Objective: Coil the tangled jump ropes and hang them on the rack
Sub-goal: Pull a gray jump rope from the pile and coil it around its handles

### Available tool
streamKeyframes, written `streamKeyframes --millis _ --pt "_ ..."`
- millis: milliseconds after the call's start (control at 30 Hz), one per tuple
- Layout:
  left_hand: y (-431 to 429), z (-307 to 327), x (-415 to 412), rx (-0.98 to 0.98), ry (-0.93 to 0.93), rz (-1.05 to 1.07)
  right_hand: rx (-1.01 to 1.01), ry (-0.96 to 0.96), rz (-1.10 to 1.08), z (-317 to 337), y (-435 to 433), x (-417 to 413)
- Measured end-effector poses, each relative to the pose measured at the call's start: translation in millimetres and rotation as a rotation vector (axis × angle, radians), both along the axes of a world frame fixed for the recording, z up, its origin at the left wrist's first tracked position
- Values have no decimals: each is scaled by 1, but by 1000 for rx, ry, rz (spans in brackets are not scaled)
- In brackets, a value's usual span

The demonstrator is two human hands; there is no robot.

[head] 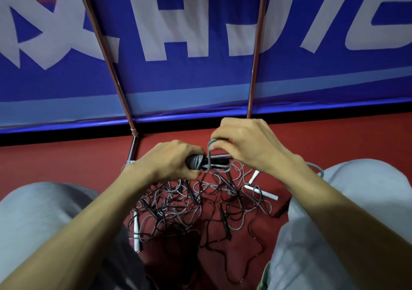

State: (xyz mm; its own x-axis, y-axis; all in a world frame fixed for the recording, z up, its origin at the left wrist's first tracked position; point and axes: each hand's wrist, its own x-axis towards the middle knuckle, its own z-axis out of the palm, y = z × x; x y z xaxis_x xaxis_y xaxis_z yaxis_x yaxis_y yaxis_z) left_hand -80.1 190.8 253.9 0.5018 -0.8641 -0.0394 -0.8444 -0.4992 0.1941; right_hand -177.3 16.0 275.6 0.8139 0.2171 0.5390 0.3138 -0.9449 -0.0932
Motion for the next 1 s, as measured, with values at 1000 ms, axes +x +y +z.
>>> streamKeyframes --millis 1000 --pt "3 28 3 -1053 961 493 329 323 -86 -1 2 13"
